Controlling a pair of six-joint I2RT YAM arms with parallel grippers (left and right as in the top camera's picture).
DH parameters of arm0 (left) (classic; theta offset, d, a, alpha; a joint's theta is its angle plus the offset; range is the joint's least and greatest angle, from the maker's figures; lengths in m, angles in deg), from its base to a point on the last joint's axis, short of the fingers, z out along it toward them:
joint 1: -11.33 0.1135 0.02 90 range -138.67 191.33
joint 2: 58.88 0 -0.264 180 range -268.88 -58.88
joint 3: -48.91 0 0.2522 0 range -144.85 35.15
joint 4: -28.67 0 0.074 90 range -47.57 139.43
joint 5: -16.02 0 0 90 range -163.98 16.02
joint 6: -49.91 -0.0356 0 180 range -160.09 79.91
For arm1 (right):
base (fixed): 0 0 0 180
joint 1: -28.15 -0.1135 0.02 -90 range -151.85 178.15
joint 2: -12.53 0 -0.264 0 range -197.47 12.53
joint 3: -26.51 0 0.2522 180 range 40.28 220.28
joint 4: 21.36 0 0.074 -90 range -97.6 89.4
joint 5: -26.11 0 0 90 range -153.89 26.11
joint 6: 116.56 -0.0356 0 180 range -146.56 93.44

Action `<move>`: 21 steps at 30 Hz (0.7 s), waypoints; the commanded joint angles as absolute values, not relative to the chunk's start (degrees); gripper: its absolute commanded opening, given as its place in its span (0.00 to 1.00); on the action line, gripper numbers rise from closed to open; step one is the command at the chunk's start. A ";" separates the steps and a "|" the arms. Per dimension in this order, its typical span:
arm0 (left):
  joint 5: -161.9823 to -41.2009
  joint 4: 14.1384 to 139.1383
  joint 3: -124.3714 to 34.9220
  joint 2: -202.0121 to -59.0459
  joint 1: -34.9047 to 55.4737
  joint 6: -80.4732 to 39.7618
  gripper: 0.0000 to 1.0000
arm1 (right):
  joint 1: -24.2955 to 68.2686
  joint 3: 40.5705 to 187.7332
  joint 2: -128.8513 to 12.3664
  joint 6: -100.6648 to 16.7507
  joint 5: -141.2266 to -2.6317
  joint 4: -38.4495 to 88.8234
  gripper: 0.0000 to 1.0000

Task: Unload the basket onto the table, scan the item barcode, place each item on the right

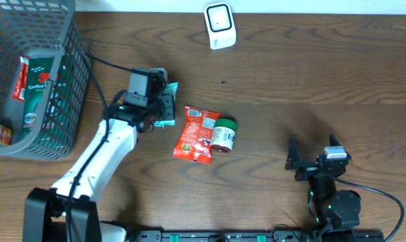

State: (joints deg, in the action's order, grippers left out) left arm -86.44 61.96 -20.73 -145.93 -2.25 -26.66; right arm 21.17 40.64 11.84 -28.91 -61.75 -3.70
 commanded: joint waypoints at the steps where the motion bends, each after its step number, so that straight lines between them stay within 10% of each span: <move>1: -99.73 61.98 -20.53 -147.76 1.53 -23.23 0.15 | 21.41 40.59 12.15 -28.43 -61.60 -3.50 0.99; 21: -136.34 50.88 -20.53 -169.62 15.78 -23.49 0.15 | 21.41 40.59 12.15 -28.43 -61.60 -3.50 0.99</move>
